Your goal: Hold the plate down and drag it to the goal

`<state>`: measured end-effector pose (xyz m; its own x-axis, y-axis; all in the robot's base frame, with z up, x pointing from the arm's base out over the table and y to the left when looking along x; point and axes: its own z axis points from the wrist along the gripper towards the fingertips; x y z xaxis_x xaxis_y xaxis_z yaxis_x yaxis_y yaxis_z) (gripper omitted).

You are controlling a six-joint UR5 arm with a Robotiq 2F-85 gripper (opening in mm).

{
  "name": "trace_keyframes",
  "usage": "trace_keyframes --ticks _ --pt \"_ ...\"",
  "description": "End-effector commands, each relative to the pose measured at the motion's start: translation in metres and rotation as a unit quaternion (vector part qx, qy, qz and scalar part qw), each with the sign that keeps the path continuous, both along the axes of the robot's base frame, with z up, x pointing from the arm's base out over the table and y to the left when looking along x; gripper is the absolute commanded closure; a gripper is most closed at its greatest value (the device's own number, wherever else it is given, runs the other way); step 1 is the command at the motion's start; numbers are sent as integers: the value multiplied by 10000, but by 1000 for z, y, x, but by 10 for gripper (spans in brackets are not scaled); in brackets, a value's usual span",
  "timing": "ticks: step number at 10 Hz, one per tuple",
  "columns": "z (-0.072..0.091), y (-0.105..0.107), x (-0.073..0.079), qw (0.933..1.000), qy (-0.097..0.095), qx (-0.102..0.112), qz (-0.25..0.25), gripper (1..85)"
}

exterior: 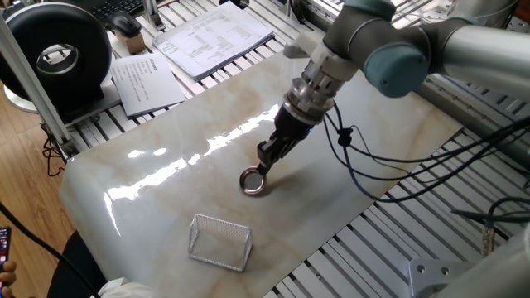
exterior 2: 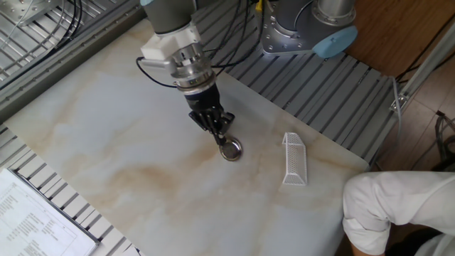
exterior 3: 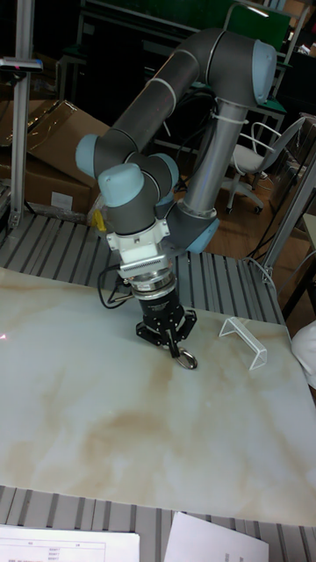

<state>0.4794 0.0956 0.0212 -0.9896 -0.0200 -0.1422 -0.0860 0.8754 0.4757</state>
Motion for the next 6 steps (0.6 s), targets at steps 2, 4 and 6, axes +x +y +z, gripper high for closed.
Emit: trace_keyframes --ticks 2,4,6 --pt "6 12 -14 9994 115 107 324 843" --pt "10 20 -29 9970 223 265 694 843" --pt "11 27 -27 9977 208 322 564 843"
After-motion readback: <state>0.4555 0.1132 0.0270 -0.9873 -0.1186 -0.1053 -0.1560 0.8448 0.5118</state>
